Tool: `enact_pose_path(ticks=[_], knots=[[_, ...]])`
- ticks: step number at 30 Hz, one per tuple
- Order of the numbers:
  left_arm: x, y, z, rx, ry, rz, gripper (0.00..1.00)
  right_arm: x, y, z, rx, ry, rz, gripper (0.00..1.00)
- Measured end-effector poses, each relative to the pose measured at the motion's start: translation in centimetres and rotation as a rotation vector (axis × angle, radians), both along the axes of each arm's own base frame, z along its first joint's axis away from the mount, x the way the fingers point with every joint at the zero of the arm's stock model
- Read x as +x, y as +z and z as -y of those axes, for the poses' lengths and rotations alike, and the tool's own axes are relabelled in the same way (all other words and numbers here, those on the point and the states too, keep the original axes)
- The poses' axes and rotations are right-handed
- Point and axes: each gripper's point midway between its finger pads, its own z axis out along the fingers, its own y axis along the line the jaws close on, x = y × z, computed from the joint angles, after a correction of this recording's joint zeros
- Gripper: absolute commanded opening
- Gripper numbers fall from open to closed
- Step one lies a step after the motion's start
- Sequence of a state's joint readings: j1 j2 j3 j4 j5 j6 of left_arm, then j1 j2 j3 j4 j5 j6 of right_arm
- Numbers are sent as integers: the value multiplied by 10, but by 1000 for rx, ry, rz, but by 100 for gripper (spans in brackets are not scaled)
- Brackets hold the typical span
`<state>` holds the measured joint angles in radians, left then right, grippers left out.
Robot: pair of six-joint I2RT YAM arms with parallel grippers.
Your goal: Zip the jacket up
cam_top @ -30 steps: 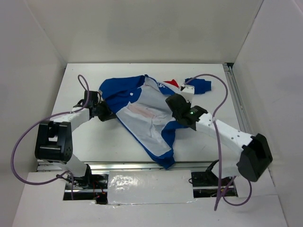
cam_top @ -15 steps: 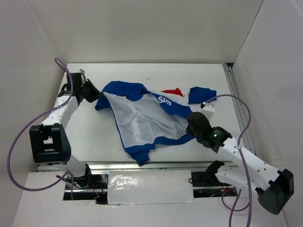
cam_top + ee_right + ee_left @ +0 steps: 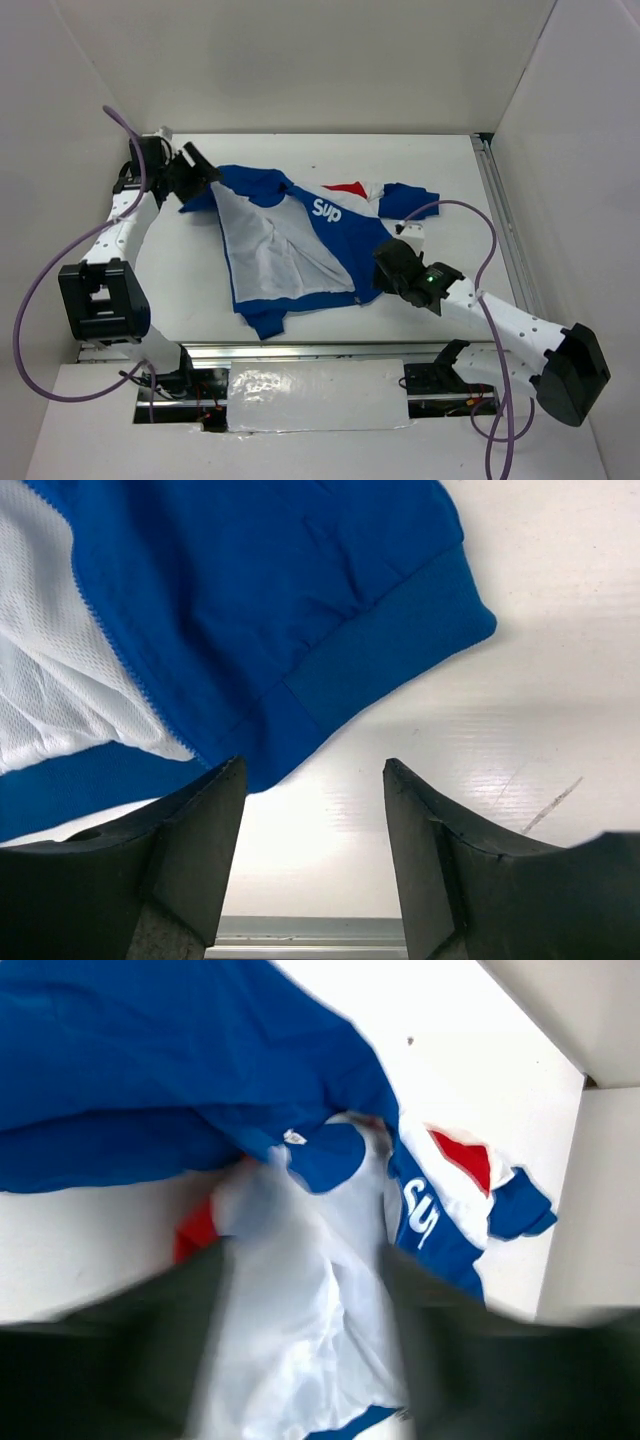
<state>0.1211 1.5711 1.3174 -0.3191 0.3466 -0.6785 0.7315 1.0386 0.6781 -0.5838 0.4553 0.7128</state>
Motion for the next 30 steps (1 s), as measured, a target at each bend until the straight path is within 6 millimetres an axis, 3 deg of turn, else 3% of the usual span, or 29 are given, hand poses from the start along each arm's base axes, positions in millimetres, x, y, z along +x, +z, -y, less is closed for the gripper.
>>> enact_pose_path(ticks=[6, 9, 10, 11, 13, 17, 20, 23, 27, 30], knots=[[-21, -22, 6, -19, -6, -64, 99, 3, 0, -10, 15, 31, 10, 67], [-57, -45, 13, -48, 3, -125, 99, 3, 1, -26, 21, 104, 18, 74], [-86, -58, 20, -57, -2, -158, 99, 2, 2, -35, 18, 146, 18, 74], [-102, -64, 24, -68, 3, -166, 99, -1, 2, -45, -3, 197, 20, 78], [-134, -73, 32, -89, 7, -192, 99, -10, 6, -85, -48, 350, 35, 85], [-161, -80, 32, -88, 50, -204, 99, -26, 14, -175, -152, 607, 89, 85], [-169, -84, 23, -87, 100, -229, 99, -27, 20, -233, -167, 737, 136, 86], [-170, -88, 9, -81, 157, -250, 99, -32, 29, -278, -166, 857, 193, 86], [-170, -89, -9, -98, 220, -259, 99, -59, 45, -331, -131, 1035, 263, 89], [-169, -89, -21, -116, 252, -259, 99, -79, 44, -364, -110, 1148, 286, 89]])
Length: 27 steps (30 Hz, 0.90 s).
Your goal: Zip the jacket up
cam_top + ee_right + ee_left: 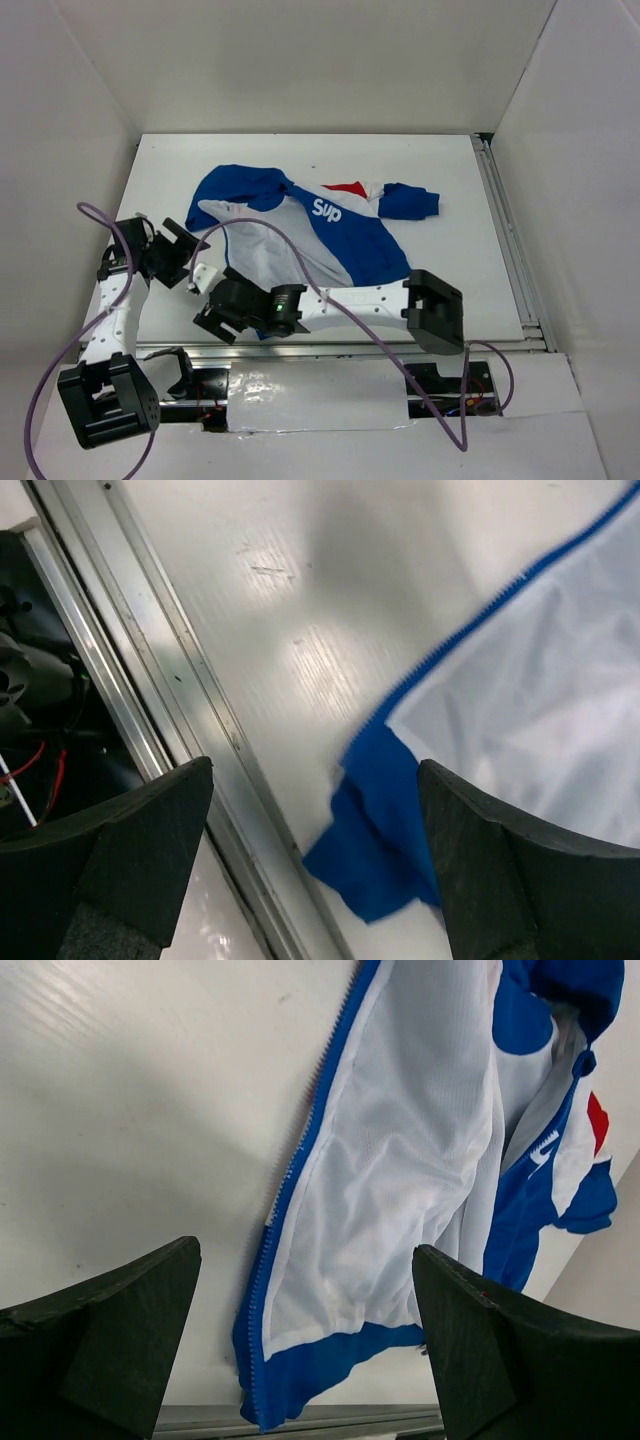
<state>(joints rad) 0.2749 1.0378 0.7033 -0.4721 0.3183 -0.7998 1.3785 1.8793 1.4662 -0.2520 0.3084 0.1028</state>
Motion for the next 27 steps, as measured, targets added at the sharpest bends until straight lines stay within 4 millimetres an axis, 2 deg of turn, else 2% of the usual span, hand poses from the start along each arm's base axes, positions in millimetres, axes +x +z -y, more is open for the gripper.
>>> enact_pose_path(ticks=[2, 4, 7, 10, 11, 12, 14, 19, 21, 23, 24, 25, 26, 27], knots=[[0, 0, -7, -1, 14, 4, 99, -2, -10, -14, -7, 42, -1, 87], [1, 2, -10, -4, 21, 11, 99, 4, -28, -17, -35, 58, -15, 85], [1, 4, -13, -8, 24, 23, 99, 18, -55, -10, -78, 52, -57, 75], [3, 7, -16, -9, 17, 44, 99, 31, -66, 0, -94, 30, -84, 64], [3, 8, -16, -12, 17, 52, 99, 34, -66, 1, -91, 21, -86, 40], [4, 9, -17, -14, 16, 59, 99, 37, -66, 1, -87, 12, -83, 21], [5, 11, -17, -18, 10, 70, 99, 38, -63, -2, -59, -7, -89, 2], [5, 18, -13, -12, -20, 111, 99, 40, -61, -7, 9, -62, -128, 0], [5, 22, -11, -12, -33, 137, 99, 43, -59, -2, 49, -114, -154, 0], [5, 26, -8, -14, -54, 166, 99, 48, -52, 15, 98, -193, -196, 0], [5, 27, -6, -13, -71, 178, 99, 52, -42, 42, 154, -273, -238, 0], [4, 28, -3, -16, -83, 187, 99, 54, -39, 48, 164, -293, -246, 0], [4, 28, 0, -14, -96, 192, 99, 59, -28, 63, 236, -349, -284, 0], [3, 29, 3, -12, -108, 197, 99, 66, -15, 87, 314, -417, -322, 0]])
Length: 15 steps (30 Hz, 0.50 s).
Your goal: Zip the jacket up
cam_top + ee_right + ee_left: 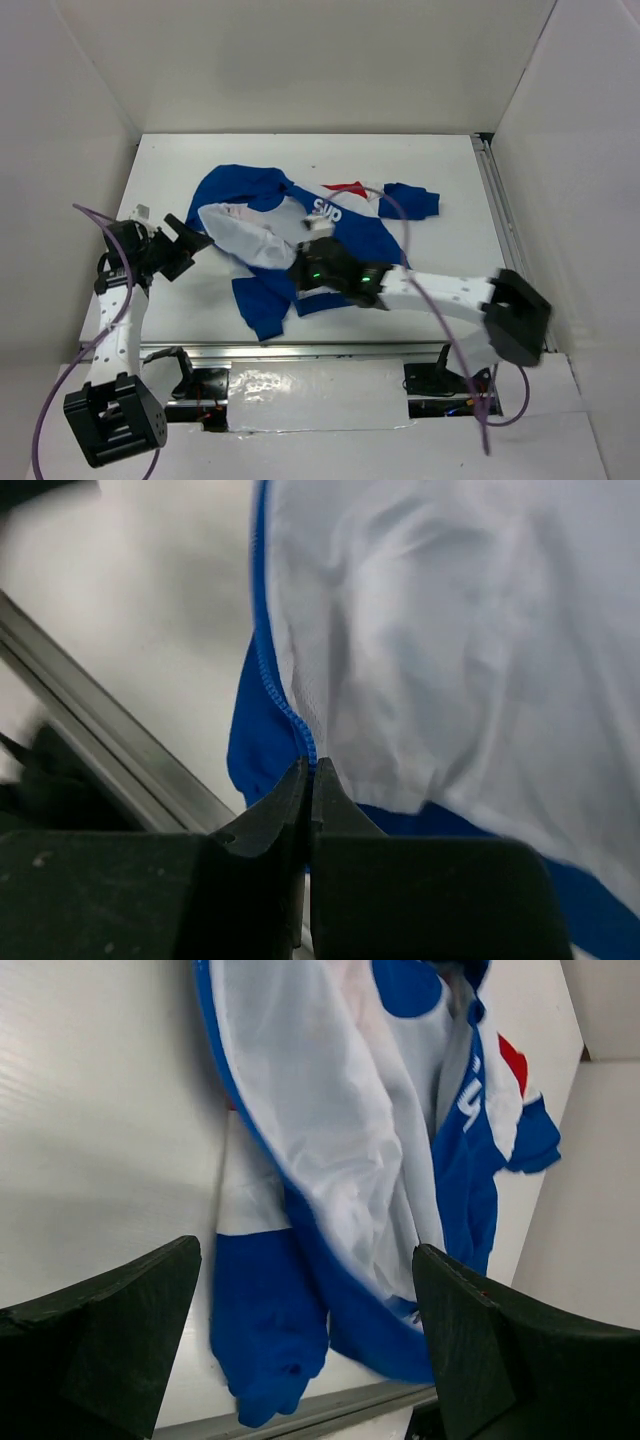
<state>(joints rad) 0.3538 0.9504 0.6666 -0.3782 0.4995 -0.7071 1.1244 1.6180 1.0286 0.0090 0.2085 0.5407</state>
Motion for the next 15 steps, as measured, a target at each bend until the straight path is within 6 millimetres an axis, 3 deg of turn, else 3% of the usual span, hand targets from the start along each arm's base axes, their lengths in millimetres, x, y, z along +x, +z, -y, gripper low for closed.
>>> enact_pose_path(ticks=[3, 5, 8, 11, 13, 15], knots=[[-2, 7, 19, 6, -73, 34, 99, 21, 31, 78, 202, -258, -70, 0], [-3, 12, 32, 5, -128, 58, 99, 20, 37, 112, 303, -398, -127, 0], [-4, 13, 56, 13, -226, 78, 99, 3, 9, 147, 361, -548, -266, 0], [-7, 8, 86, 15, -337, 68, 99, -14, -41, 184, 295, -715, -400, 0], [-11, 4, 105, 19, -405, 49, 99, -22, -65, 200, 229, -804, -466, 0], [-14, 1, 129, 25, -489, 36, 99, -25, -77, 207, 200, -852, -509, 2]])
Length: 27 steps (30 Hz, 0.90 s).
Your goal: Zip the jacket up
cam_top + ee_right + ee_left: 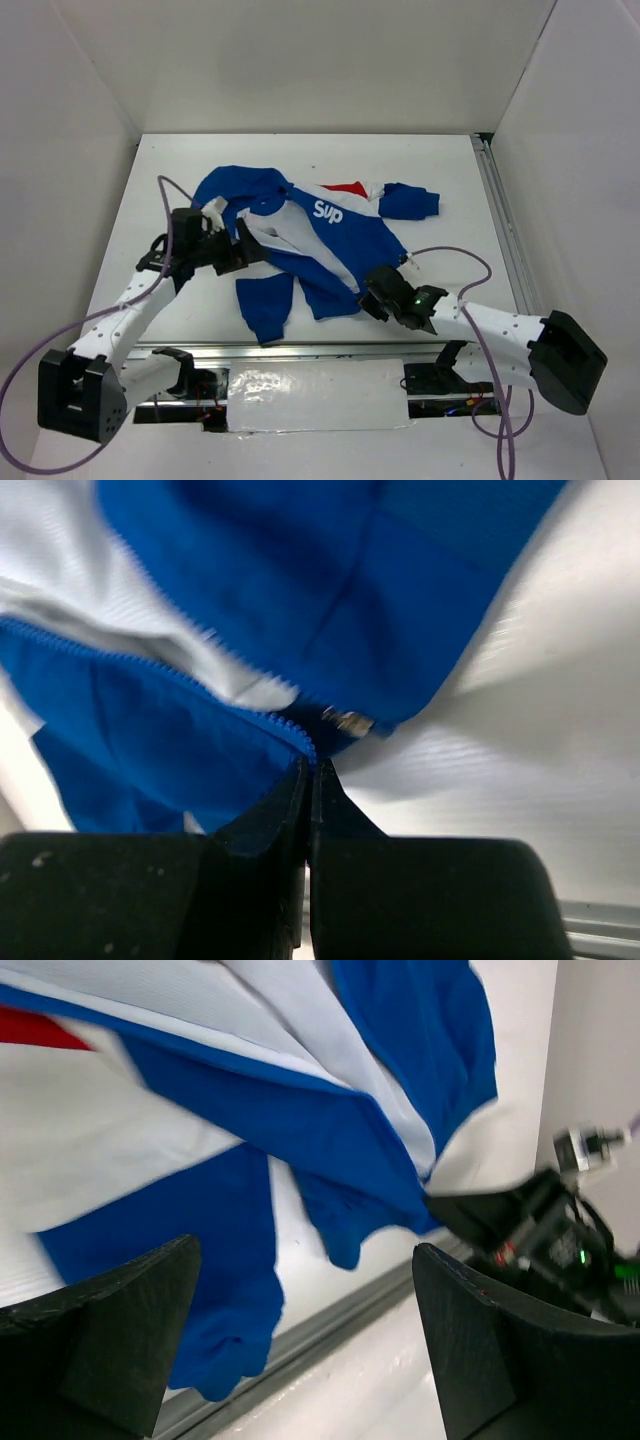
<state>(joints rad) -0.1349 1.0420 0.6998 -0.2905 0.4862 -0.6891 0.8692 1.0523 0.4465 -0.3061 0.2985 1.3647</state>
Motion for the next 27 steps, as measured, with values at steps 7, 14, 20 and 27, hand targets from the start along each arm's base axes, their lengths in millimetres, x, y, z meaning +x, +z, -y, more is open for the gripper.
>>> enact_pose_path(ticks=[7, 14, 20, 27], knots=[[-29, -13, 68, 40, -242, -28, 99, -2, -26, -5, -91, 24, -108, 41], [-70, -44, 112, 124, -400, -104, 99, 13, 11, -22, -102, 102, -30, 82], [-71, -77, 137, 200, -457, -194, 99, 17, 59, 6, -69, 65, 92, 90], [-57, -66, 155, 170, -473, -141, 98, 36, 74, 75, -79, -136, 164, 90]])
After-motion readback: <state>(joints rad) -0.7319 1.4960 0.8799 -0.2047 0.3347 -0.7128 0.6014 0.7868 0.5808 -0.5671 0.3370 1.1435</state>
